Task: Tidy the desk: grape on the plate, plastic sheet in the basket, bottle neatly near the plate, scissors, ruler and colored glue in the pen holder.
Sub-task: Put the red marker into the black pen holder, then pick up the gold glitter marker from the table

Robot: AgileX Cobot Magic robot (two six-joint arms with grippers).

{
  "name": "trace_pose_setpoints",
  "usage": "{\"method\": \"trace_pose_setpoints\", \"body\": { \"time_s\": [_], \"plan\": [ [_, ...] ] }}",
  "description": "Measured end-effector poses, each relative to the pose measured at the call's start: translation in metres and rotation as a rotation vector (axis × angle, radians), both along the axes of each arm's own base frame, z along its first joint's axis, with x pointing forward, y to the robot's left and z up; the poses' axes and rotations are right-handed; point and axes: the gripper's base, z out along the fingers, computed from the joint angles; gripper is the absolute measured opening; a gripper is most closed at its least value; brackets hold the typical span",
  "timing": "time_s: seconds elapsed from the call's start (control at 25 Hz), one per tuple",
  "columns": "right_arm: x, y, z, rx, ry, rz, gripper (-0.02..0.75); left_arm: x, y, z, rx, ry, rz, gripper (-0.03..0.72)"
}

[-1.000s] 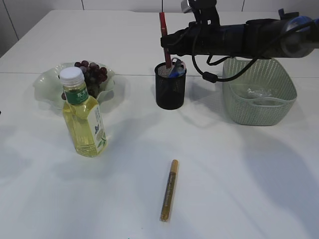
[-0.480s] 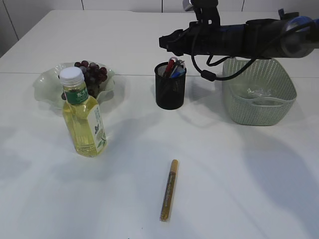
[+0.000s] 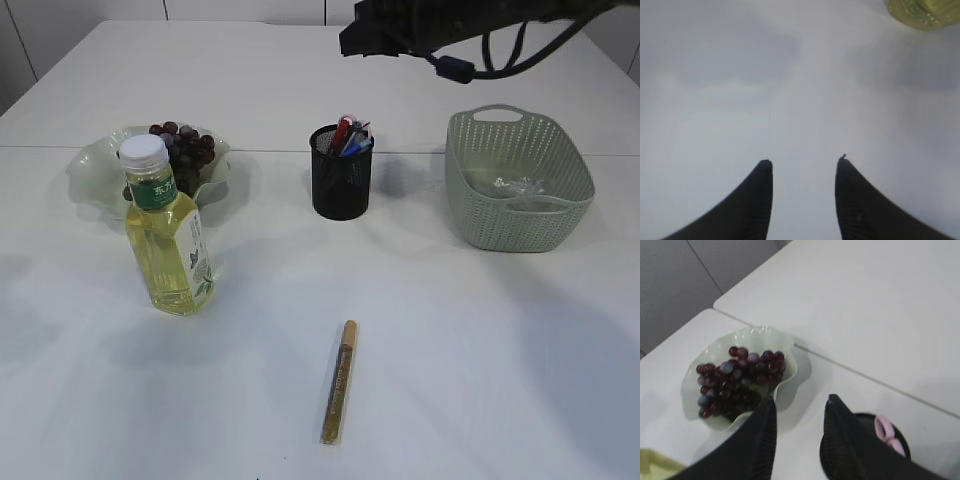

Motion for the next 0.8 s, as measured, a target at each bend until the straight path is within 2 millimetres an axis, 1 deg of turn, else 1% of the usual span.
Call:
{"method": "trace_pose_setpoints", "body": {
  "time_s": [0.16,0.24,0.32,0.48,0.56,0.68,0.8],
  "plan": [
    [-0.032,-0.003,0.021,-0.114,0.177,0.050,0.274,0.000,0.000,0.000,0.000,0.000,0.000,0.307],
    [-0.046,-0.001,0.025,-0.185,0.254,0.062,0.274,0.000,0.000,0.000,0.000,-0.003,0.000,0.307],
    [-0.058,0.007,0.026,-0.231,0.324,0.060,0.274,0.001,0.000,0.000,-0.001,-0.014,0.000,0.301],
    [-0.080,0.034,0.019,-0.318,0.480,0.063,0.274,0.002,0.000,0.001,-0.002,-0.028,0.001,0.286],
    [-0.092,0.050,0.010,-0.363,0.549,0.037,0.274,0.002,0.000,0.001,-0.002,-0.028,0.001,0.279],
    [-0.109,0.068,-0.006,-0.429,0.630,-0.034,0.275,0.003,0.000,0.001,-0.003,-0.035,0.001,0.265],
    [-0.123,0.081,-0.022,-0.475,0.687,-0.091,0.275,0.004,0.000,0.001,-0.003,-0.044,0.002,0.258]
  ]
}}
